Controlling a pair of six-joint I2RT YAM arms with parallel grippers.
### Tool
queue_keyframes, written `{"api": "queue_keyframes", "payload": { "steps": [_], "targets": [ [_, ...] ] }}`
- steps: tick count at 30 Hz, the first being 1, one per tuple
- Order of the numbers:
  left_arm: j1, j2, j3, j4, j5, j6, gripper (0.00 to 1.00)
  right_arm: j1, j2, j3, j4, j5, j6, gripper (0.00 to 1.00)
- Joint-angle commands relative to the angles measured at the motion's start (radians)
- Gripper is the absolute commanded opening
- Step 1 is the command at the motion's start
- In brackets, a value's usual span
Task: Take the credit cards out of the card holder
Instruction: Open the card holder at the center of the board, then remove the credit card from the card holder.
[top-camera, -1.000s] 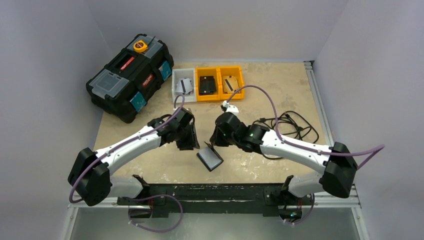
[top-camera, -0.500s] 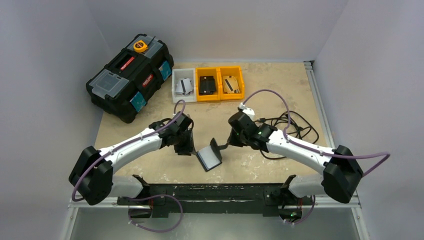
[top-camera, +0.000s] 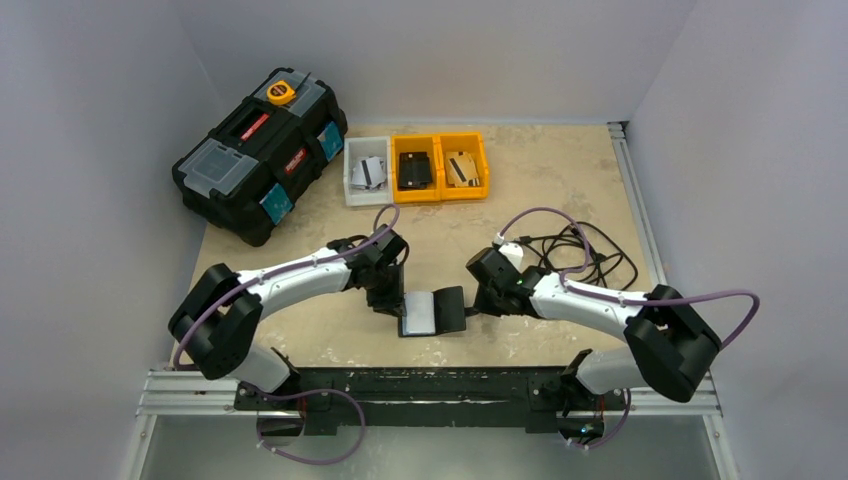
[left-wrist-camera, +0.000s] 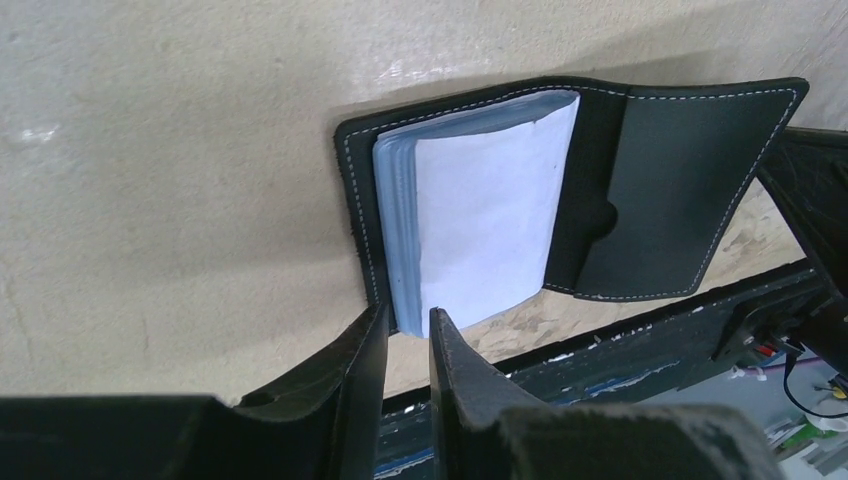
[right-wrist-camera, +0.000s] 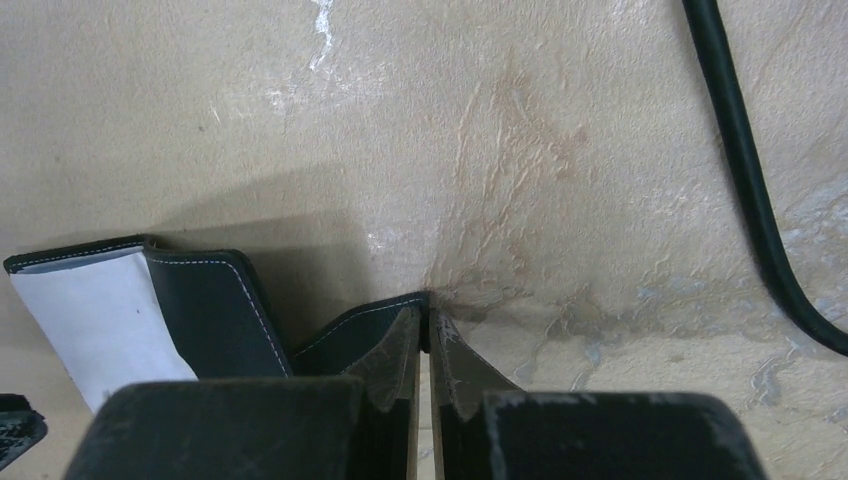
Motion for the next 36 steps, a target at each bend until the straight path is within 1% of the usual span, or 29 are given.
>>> {"api": "queue_keyframes", "payload": {
  "steps": [1, 6, 8, 9, 10, 12, 14, 17, 19, 22, 27, 30, 36],
  "targets": [
    [-0.020, 0.043, 0.053, 0.041, 0.019, 0.008, 0.20, 0.007, 0.007, -0.018, -0.008, 0.027, 0.015, 0.00],
    [-0.024, 0.073, 0.057, 0.054, 0.013, -0.002, 0.17, 0.007, -0.049, 0.014, -0.051, 0.037, -0.006, 0.01],
    [-0.024, 0.068, 0.052, 0.057, 0.012, -0.009, 0.16, 0.007, -0.090, 0.044, -0.080, 0.044, -0.018, 0.15],
    [-0.024, 0.065, 0.051, 0.057, 0.008, -0.010, 0.16, 0.007, -0.110, 0.060, -0.096, 0.048, -0.025, 0.25],
    [-0.023, 0.062, 0.048, 0.057, 0.005, -0.009, 0.16, 0.008, -0.128, 0.087, -0.113, 0.051, -0.033, 0.33],
    [-0.024, 0.059, 0.050, 0.052, 0.002, -0.007, 0.16, 0.012, -0.160, 0.128, -0.145, 0.052, -0.046, 0.42],
    [-0.024, 0.055, 0.051, 0.049, -0.003, -0.004, 0.16, 0.030, -0.185, 0.178, -0.172, 0.063, -0.051, 0.45],
    [-0.022, 0.048, 0.052, 0.040, -0.010, -0.005, 0.15, 0.097, -0.186, 0.254, -0.182, 0.076, -0.053, 0.46],
    [-0.018, 0.033, 0.053, 0.022, -0.036, -0.006, 0.16, 0.160, -0.144, 0.295, -0.164, 0.076, -0.054, 0.48],
    [0.015, -0.002, 0.033, 0.001, -0.057, -0.010, 0.17, 0.214, -0.032, 0.335, -0.131, 0.058, -0.054, 0.51],
    [0.071, -0.072, -0.017, -0.009, -0.068, -0.012, 0.19, 0.237, 0.109, 0.352, -0.057, 0.035, -0.072, 0.55],
    [0.085, -0.096, -0.038, -0.013, -0.065, -0.012, 0.19, 0.243, 0.190, 0.379, -0.053, 0.044, -0.088, 0.59],
    [0.091, -0.105, -0.060, 0.000, -0.049, -0.017, 0.19, 0.277, 0.270, 0.424, -0.061, 0.072, -0.099, 0.64]
  ]
}}
